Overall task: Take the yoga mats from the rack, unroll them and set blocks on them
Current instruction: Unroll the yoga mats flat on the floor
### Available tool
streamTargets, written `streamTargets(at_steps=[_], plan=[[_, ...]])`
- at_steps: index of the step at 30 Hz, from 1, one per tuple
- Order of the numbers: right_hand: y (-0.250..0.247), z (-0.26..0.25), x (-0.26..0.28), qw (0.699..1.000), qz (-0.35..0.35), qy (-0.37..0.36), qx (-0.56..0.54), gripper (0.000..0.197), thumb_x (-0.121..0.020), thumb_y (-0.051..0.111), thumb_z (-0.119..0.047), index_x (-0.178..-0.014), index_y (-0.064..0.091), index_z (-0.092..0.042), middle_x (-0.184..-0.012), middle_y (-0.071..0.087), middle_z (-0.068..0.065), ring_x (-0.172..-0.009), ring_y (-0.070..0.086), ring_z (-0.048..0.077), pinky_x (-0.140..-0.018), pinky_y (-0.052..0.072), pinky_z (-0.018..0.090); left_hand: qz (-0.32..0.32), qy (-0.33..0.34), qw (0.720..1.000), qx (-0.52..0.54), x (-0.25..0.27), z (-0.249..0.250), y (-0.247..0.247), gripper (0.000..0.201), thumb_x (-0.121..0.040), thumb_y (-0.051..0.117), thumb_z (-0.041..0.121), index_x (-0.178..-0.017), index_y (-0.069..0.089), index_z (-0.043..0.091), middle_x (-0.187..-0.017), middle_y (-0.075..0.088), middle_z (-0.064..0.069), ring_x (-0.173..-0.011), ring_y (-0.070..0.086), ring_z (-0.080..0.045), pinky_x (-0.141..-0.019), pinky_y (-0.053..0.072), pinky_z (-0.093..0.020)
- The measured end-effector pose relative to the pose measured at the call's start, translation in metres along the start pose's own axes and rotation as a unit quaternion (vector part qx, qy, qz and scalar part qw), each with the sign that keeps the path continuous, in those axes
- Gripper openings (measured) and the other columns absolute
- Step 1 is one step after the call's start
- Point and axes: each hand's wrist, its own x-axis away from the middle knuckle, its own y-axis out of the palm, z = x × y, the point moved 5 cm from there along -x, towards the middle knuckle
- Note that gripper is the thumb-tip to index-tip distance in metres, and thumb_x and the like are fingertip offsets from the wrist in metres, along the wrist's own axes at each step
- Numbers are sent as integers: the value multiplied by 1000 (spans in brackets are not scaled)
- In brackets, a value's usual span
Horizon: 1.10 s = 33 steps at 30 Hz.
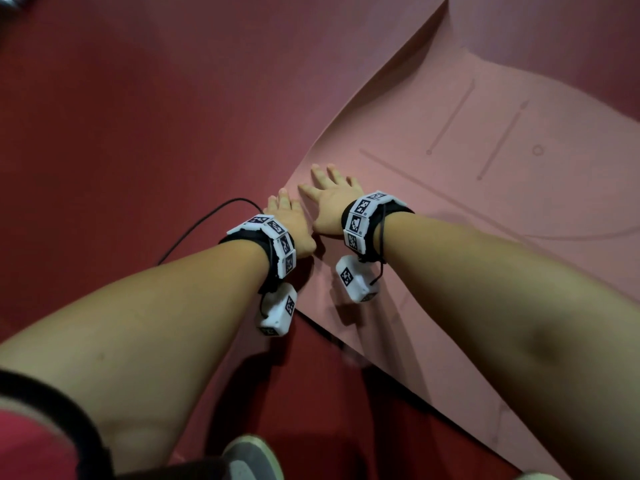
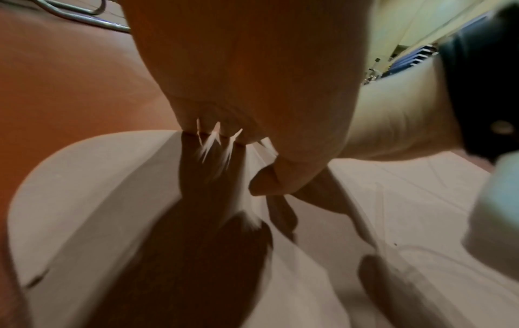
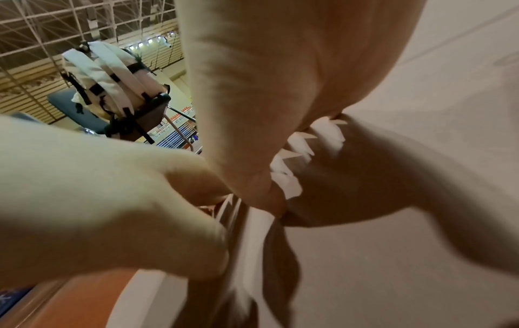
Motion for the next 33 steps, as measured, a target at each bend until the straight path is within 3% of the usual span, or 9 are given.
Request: streamTargets(at_steps=[5,8,10,13,17,20,23,29,33], plan=[[1,14,17,997,51,-24,-52,72,-85,56,-24,-152,29,-27,-165,3,2,-152,4,23,-121,14,48,89,-15,994,-66,3,1,2,88,-85,61,43,-156,18,16,-165,-5,-9,-152,-4,-31,-122,8,-53],[2,21,37,984,83,8,-158,71,-84,56,-20,-152,32,-23,-163,17,5,-149,18,24,-120,22,44,147,-12,986,-84,17,7,2,82,-82,63,45,-152,30,18,-165,-7,-12,-151,-9,-32,-122,4,-53],[7,28,61,969,67,35,-236,73,-84,56,-18,-152,31,-22,-161,22,10,-148,21,26,-120,23,41,164,-10,984,-73,33,15,3,75,-80,65,45,-146,40,19,-164,-10,-12,-151,-11,-32,-121,1,-54],[10,49,105,944,44,91,-315,71,-87,56,-17,-153,29,-19,-159,24,14,-147,22,27,-120,21,35,152,-6,984,-93,58,33,7,68,-78,64,48,-140,47,23,-165,-8,-6,-150,-15,-35,-120,-1,-59],[-6,81,183,904,69,164,-389,68,-89,55,-13,-152,31,-15,-154,34,12,-143,31,24,-116,26,30,111,19,988,-109,96,56,-3,62,-82,59,47,-139,50,23,-165,1,-5,-150,-12,-35,-119,0,-60],[-28,95,250,864,88,212,-448,68,-87,54,-7,-151,32,-14,-153,34,10,-140,35,23,-114,28,29,65,44,992,-100,125,67,-20,59,-84,58,43,-138,52,20,-161,21,-8,-151,1,-29,-118,7,-61],[-49,106,317,831,102,250,-485,67,-88,53,-8,-151,32,-15,-154,34,9,-138,39,25,-113,33,37,48,71,991,-105,163,87,-47,50,-85,56,37,-132,57,19,-150,39,-8,-147,19,-29,-116,16,-62],[-102,117,458,768,141,328,-532,68,-83,55,-20,-148,37,-20,-151,41,4,-132,47,27,-108,41,45,44,136,988,-52,281,178,-117,44,-85,57,35,-129,58,26,-139,48,-2,-126,43,-30,-104,35,-51],[-139,115,552,713,180,387,-557,64,-86,58,-14,-147,40,-19,-149,44,6,-131,49,25,-109,40,38,35,199,979,-20,361,256,-156,41,-87,56,33,-127,60,25,-138,48,-3,-125,45,-30,-102,41,-46]])
